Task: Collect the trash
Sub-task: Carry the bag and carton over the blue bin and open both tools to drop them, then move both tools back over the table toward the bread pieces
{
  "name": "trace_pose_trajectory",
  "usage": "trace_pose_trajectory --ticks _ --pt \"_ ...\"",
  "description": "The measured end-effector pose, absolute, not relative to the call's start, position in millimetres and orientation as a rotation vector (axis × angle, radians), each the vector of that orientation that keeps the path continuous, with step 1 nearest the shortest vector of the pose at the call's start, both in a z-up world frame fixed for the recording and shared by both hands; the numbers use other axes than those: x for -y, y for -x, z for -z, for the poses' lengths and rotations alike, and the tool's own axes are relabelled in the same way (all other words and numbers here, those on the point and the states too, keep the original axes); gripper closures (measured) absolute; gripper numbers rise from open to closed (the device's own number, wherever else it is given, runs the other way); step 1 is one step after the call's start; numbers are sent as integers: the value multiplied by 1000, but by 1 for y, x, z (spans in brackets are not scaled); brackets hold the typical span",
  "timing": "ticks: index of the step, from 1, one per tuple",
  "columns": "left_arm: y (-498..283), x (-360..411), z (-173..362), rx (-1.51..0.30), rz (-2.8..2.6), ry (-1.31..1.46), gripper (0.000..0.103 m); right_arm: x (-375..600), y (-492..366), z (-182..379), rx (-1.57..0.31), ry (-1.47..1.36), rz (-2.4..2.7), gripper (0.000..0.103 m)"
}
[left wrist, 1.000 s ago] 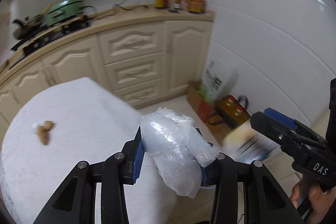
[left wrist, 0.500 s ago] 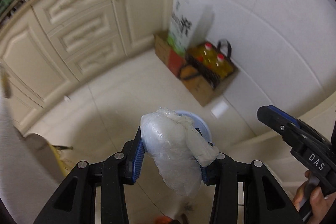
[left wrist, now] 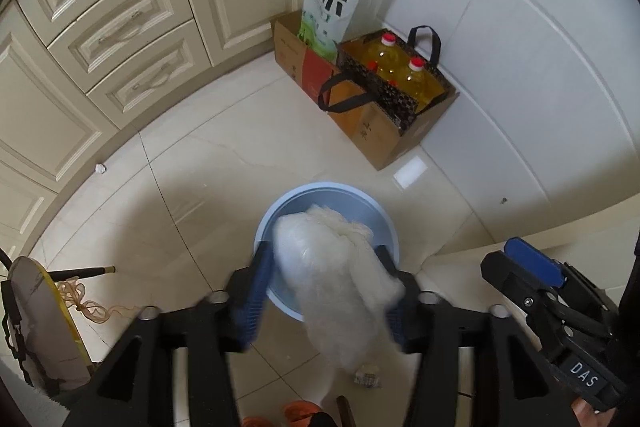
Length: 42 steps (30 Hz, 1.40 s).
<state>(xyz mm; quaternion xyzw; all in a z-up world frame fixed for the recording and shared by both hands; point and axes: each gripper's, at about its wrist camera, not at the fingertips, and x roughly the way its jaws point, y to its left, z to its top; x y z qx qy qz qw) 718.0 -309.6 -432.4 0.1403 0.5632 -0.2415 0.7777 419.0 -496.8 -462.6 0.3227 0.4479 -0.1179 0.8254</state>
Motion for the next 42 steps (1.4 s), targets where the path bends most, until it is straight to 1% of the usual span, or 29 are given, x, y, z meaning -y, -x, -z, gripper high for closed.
trace_pose_trajectory --ticks 1,2,6,9,10,11,12,19,21,22,23,27,29,30,34,36,39,41,42 --pt "-720 310 433 -1209 514 -301 32 497 -420 463 -950 -689 250 46" --pt "-722 311 434 -1201 516 -297 28 497 -421 462 -950 -688 250 46" --pt "-718 308 432 -1195 518 -307 27 494 -426 459 -942 -683 244 46" --pt "-714 300 416 -1167 497 -300 27 491 -427 453 -935 -679 240 45" --pt "-711 296 408 -1158 487 -293 27 489 -428 450 -933 -675 240 40" --pt "-707 290 399 -1145 477 -281 27 487 -428 446 -930 -671 239 32" --pt "-702 284 388 -1132 463 -275 27 485 -428 442 -924 -668 235 31" --pt "-659 240 301 -944 409 -267 25 453 -440 399 -873 -617 186 30" --pt "-645 219 273 -887 403 -258 24 440 -447 384 -854 -597 167 28" --pt "-636 209 263 -863 400 -255 20 432 -451 376 -844 -587 153 22" --pt "-629 194 249 -834 393 -252 17 425 -455 368 -835 -578 140 19" --pt "-606 120 208 -728 291 -252 15 379 -477 329 -792 -512 62 19" --pt "-602 79 198 -688 205 -259 9 356 -488 314 -777 -481 26 19" --pt "-602 62 196 -675 163 -259 8 342 -494 306 -771 -463 4 19" --pt "-611 -24 199 -688 -10 -222 7 284 -523 276 -753 -378 -81 10" --pt "-618 -58 206 -723 -68 -203 8 256 -537 265 -748 -334 -125 9" --pt "-627 -102 221 -781 -123 -146 11 214 -562 254 -756 -279 -181 8" --pt "-631 -122 233 -810 -129 -118 16 186 -579 252 -773 -241 -217 7" --pt "-633 -128 239 -822 -130 -113 17 175 -586 251 -781 -224 -230 7"
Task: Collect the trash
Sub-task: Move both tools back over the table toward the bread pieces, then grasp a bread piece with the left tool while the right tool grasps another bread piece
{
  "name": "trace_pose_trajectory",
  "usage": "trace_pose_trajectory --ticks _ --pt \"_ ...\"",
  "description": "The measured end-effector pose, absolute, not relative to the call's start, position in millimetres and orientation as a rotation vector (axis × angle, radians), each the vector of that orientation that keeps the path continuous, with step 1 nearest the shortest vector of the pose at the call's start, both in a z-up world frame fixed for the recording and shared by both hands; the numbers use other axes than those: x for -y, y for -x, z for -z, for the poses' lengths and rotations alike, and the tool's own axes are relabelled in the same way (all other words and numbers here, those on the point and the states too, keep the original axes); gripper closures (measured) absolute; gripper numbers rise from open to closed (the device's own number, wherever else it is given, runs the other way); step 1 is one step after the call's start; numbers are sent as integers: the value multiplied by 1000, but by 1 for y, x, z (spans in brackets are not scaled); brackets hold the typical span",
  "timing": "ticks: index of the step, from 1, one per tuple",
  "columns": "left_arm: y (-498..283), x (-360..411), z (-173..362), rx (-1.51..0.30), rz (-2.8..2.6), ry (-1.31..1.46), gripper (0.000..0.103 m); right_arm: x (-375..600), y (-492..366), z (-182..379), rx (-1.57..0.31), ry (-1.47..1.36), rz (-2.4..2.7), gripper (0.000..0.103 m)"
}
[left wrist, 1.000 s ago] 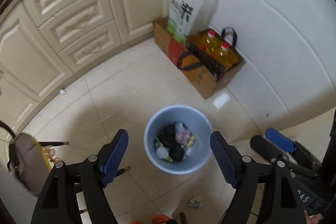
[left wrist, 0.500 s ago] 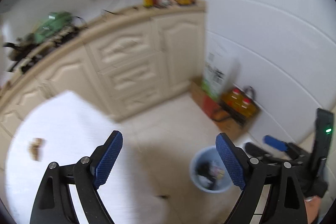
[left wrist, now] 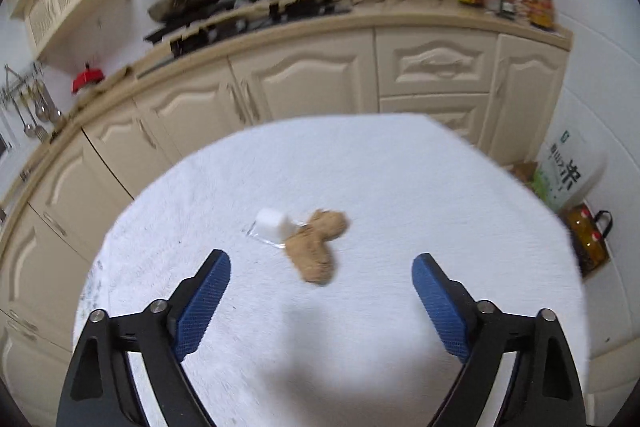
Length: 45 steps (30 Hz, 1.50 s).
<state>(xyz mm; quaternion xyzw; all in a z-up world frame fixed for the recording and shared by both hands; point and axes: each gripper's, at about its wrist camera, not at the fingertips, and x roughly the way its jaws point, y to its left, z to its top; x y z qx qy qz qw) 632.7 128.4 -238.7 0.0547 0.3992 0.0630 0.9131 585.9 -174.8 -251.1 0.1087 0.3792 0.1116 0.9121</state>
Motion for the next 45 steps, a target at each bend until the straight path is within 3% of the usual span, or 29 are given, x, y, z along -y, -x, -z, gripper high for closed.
trace_pose_trajectory --ticks 5,7,11,25,27,29,30,32,39,45 --pt "-654 -158 270 -914 -107 -46 43 123 -620 255 -823 -146 -283 7" --pt "-660 -164 278 -944 -88 -10 47 109 -632 258 -840 -124 -290 7" --pt "-664 -177 284 -954 -37 44 77 86 -654 267 -872 -93 -293 7" --pt "-619 -277 219 -887 -125 142 77 -32 -709 323 -981 147 -417 8" --pt "-616 -277 220 -889 -131 151 77 -42 -712 330 -991 180 -427 13" --pt "-622 -266 224 -895 -135 150 77 -46 -715 337 -1004 202 -434 37" --pt "-622 -264 224 -897 -130 150 77 -47 -715 338 -995 206 -445 40" --pt "-630 -260 225 -902 -117 153 77 -47 -715 337 -989 207 -470 67" --pt "-634 -240 211 -883 -67 109 77 -45 -696 328 -963 241 -498 67" --pt "-623 -190 199 -851 -6 58 77 16 -663 298 -892 124 -462 67"
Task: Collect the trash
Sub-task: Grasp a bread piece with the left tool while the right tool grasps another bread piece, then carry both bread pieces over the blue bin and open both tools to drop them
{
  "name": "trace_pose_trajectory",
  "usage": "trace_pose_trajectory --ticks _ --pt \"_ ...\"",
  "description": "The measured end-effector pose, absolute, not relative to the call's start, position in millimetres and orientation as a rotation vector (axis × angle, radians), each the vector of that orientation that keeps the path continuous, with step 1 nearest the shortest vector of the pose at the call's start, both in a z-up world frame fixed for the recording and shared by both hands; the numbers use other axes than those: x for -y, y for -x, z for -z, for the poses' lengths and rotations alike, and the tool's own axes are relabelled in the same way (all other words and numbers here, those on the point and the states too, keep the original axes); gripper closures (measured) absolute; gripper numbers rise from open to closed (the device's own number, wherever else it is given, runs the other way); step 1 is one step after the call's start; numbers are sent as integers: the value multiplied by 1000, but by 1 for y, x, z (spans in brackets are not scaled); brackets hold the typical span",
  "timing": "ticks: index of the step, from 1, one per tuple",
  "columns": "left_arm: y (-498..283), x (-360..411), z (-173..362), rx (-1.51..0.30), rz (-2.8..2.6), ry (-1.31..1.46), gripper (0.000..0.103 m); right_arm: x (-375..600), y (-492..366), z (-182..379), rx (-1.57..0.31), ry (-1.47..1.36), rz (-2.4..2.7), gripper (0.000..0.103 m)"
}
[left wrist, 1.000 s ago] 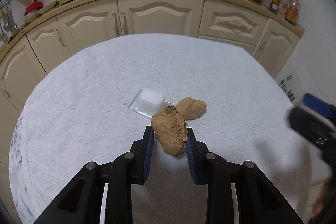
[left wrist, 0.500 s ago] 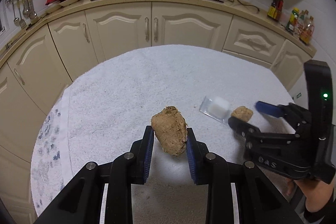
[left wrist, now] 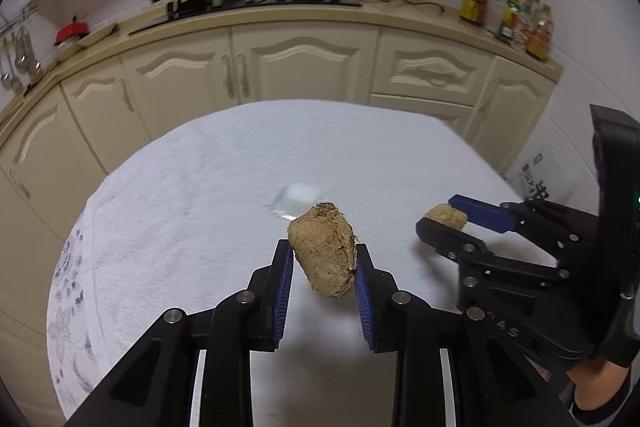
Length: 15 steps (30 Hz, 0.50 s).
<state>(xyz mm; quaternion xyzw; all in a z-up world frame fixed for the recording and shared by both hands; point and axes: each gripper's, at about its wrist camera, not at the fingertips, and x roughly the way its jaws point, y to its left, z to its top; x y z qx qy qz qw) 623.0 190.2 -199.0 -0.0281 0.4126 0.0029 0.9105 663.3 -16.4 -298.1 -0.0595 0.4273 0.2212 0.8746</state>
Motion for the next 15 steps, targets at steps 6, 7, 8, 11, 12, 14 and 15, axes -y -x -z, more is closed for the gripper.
trace_pose_trajectory --ticks 6,7,8,11,12,14,15 --pt "-623 -95 186 -845 151 -3 77 123 -615 266 -811 -5 -355 67" --pt "-624 -75 185 -844 175 -16 77 146 -606 261 -796 -32 -330 67" --pt "-625 -58 185 -843 195 -29 77 163 -599 259 -785 -49 -311 67" --pt "-627 3 186 -854 278 -77 77 223 -570 252 -760 -103 -228 67" --pt "-627 23 187 -858 303 -93 77 247 -560 253 -756 -127 -196 67" --pt "-629 66 192 -868 354 -130 77 282 -546 255 -751 -159 -145 67" --pt "-629 89 196 -877 382 -149 77 300 -539 258 -753 -176 -119 67"
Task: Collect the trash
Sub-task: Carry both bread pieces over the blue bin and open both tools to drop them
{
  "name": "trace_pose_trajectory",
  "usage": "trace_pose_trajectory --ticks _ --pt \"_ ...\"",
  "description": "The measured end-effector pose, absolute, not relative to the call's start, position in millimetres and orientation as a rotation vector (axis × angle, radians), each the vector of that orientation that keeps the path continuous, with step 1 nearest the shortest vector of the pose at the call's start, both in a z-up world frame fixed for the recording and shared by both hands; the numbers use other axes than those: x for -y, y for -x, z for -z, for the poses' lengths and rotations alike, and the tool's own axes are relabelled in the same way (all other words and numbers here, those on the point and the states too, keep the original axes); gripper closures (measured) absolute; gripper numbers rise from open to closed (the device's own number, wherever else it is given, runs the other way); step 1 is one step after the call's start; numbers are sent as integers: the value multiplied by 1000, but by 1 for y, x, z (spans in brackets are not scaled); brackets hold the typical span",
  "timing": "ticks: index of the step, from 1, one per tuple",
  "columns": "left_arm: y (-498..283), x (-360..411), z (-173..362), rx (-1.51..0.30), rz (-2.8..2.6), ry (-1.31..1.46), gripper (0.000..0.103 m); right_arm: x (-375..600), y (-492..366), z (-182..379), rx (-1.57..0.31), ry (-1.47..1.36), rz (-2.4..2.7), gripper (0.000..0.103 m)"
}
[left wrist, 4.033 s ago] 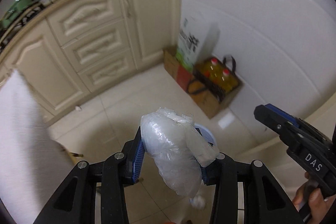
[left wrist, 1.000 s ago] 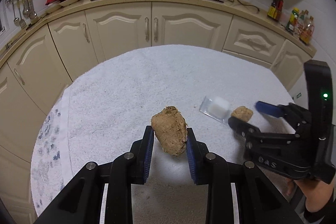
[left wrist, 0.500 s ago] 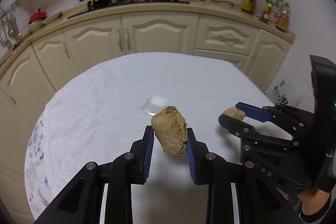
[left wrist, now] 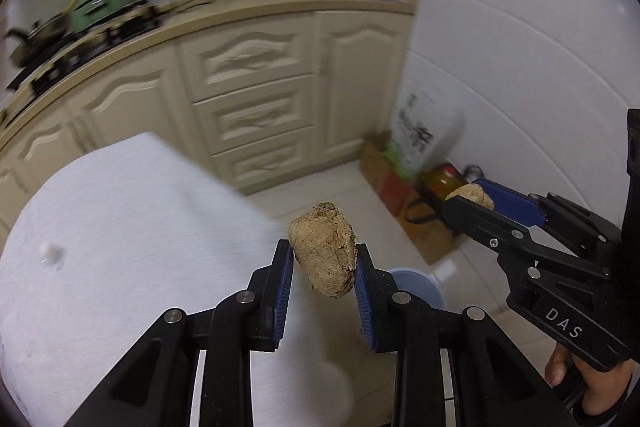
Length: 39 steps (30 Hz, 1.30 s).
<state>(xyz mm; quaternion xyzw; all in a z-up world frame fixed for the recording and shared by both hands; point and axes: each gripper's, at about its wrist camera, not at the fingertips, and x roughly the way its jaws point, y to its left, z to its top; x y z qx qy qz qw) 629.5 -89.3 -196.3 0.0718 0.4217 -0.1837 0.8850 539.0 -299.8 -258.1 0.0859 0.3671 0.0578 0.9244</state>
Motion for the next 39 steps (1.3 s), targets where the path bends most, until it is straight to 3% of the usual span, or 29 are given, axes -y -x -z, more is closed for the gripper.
trace_pose_trajectory --ticks 7,14,15,17,20,30,31,34,39 --pt "-644 206 244 -954 507 -253 77 401 -501 298 -789 -296 35 67" --pt "-689 272 291 -1034 531 -281 74 452 -489 338 -833 -369 88 67" --pt "-693 279 295 -1028 526 -291 72 457 -490 344 -839 -381 90 67" --pt "-701 288 300 -1016 511 -315 53 462 -488 353 -847 -392 94 67" --pt "-701 296 311 -989 455 -353 34 470 -490 365 -856 -415 96 67" --pt "-675 292 310 -931 322 -381 27 462 -504 377 -850 -445 77 65" --pt "-672 290 306 -926 316 -375 27 460 -506 376 -849 -449 80 64" --pt "-664 282 298 -912 309 -358 26 455 -508 367 -837 -452 86 39" --pt "-650 252 272 -876 310 -325 26 435 -506 342 -819 -416 76 38"
